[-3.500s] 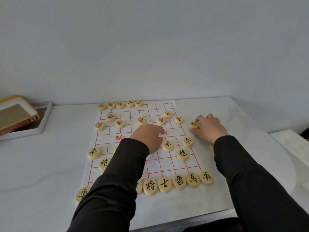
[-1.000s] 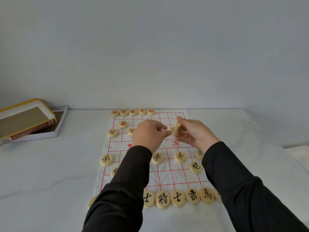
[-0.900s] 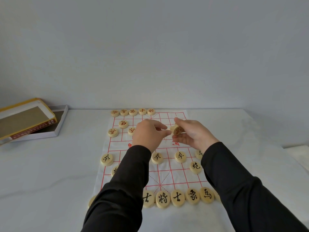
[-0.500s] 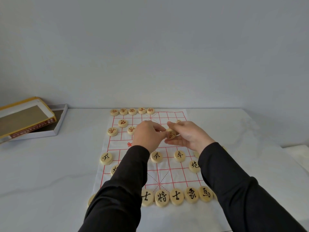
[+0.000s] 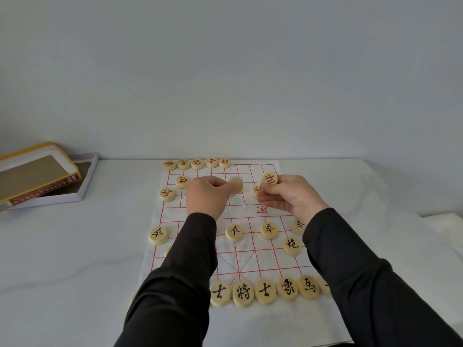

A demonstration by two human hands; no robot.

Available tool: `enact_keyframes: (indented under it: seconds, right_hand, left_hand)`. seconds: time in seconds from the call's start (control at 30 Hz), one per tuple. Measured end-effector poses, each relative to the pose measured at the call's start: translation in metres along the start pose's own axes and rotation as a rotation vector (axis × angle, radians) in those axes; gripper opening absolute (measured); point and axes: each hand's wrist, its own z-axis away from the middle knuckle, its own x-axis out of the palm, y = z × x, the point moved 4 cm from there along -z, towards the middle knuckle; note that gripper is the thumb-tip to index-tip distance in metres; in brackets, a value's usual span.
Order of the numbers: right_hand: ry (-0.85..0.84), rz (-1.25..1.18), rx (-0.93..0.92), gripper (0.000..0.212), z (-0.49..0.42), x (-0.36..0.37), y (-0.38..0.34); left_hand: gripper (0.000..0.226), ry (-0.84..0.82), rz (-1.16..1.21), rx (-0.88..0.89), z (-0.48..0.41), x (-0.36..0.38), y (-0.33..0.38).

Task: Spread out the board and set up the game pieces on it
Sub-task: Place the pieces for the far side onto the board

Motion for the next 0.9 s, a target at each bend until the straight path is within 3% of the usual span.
enact_keyframes:
  seconds: [0.23, 0.33, 0.5, 0.57, 0.7, 0.83, 0.9]
  right_hand:
    - [-0.074, 0.083, 0.020, 0.024, -0.002, 0.002, -0.006]
    - [-0.031, -0.040, -0.095, 0.020, -0.004, 0.001, -0.015]
    - [-0.162, -0.165, -0.241, 0.018, -0.018, 0.004, -0.050]
    - [-0.061, -0.008, -0.259, 0.020, -0.036, 0.005, -0.058]
    - [0.151, 0.556, -0.251, 0.016, -0.076, 0.003, -0.057]
    - [0.177, 0.919, -0.332, 0.012, -0.097, -0.001, -0.064]
    - [0.173, 1.013, -0.364, 0.021, -0.104, -0.003, -0.068]
  left_hand:
    - [0.005, -0.010, 0.119, -0.063, 0.001, -0.004, 0.002]
    - [0.011, -0.007, 0.156, -0.100, 0.000, -0.003, -0.001]
    - [0.007, -0.018, 0.359, -0.187, -0.001, -0.005, -0.001]
    - [0.009, -0.040, 0.461, -0.218, -0.001, -0.005, 0.002]
    - [0.011, -0.046, 0.557, -0.251, -0.002, -0.007, 0.003]
    - [0.007, -0.047, 0.599, -0.297, -0.005, -0.007, -0.002]
    - [0.009, -0.041, 0.600, -0.299, -0.006, -0.005, -0.002]
